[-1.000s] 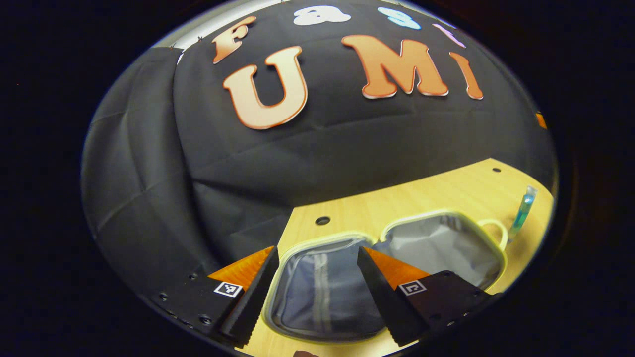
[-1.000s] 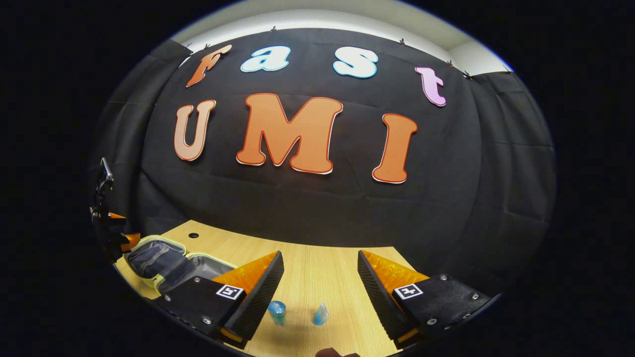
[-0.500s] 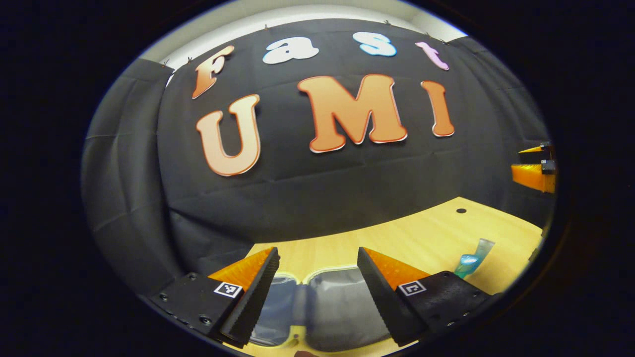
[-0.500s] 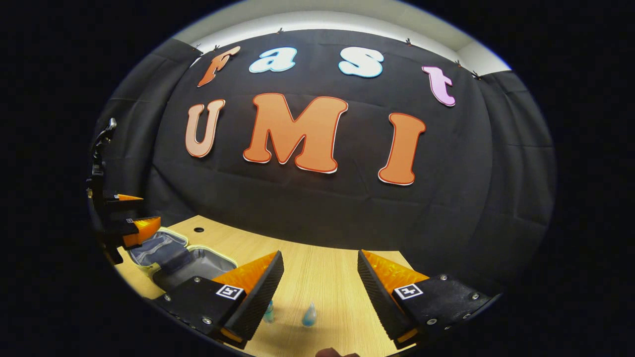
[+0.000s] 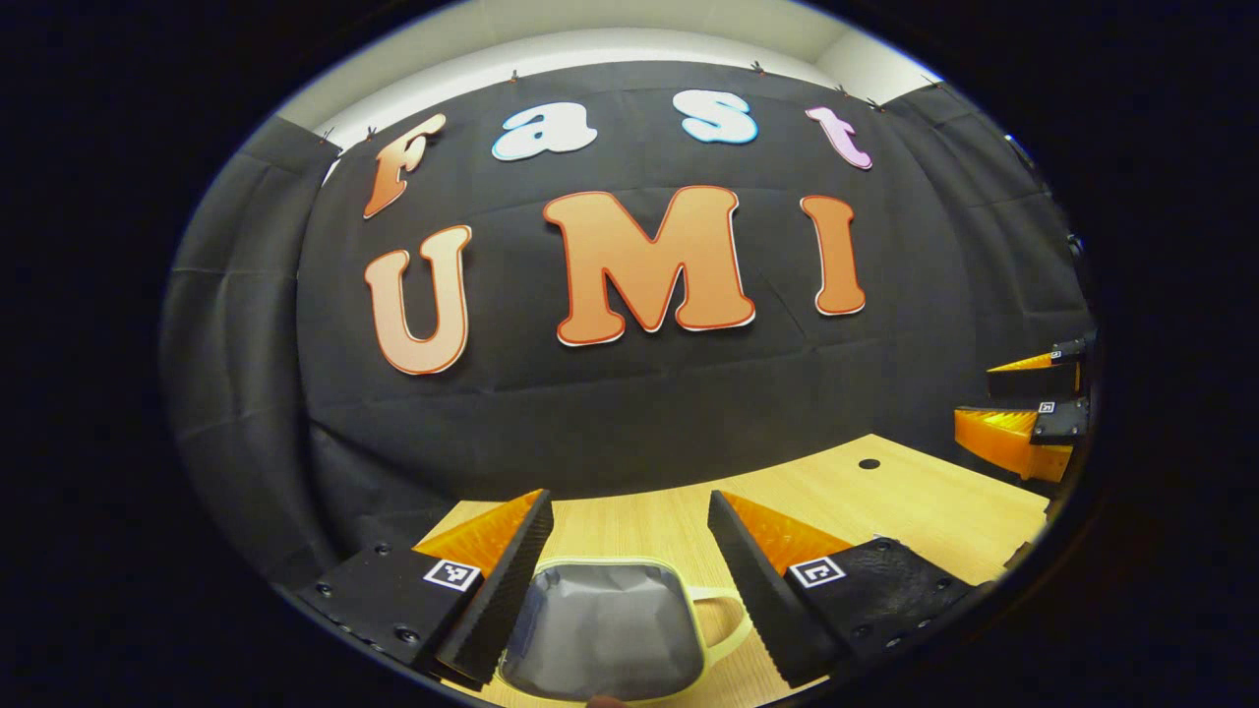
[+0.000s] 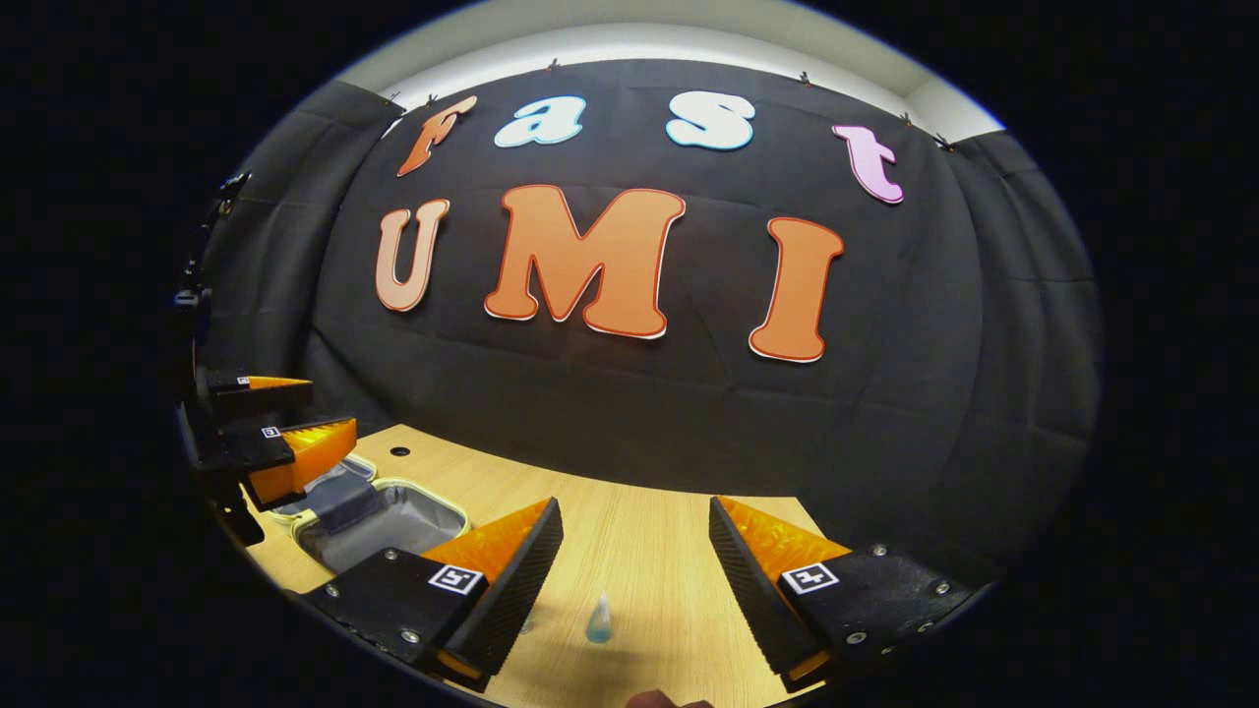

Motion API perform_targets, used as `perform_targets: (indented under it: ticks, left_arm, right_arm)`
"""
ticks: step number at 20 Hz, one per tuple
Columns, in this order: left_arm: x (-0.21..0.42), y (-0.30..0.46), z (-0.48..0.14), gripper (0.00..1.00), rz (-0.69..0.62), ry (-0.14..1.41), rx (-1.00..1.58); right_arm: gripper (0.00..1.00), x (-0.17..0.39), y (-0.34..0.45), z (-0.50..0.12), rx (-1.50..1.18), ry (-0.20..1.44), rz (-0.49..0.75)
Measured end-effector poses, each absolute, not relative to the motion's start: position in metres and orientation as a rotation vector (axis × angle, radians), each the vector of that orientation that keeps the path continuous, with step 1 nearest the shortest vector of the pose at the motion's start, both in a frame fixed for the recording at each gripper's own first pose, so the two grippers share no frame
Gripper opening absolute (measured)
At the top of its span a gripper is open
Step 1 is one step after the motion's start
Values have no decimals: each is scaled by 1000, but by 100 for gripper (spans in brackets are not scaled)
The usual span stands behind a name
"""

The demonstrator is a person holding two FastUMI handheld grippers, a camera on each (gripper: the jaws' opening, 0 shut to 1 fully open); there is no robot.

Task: First open the suitcase, pack the skin care products into it, and then close the suitcase.

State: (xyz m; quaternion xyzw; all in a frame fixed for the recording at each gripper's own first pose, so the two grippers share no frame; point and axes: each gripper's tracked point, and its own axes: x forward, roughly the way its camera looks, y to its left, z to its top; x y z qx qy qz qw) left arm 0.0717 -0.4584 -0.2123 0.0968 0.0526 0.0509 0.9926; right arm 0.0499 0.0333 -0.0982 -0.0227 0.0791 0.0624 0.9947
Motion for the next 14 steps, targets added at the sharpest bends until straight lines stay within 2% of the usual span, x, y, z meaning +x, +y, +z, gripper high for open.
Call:
perform_targets:
  ticks: [11,14]
  left_arm:
    - [62,-488,-210,100,102,98,188]
    - [61,-496,-206,98,93,94,184]
  right_arm:
    - [94,42,30,-100,-22,151,145]
    - [94,40,28,-101,-20,151,147]
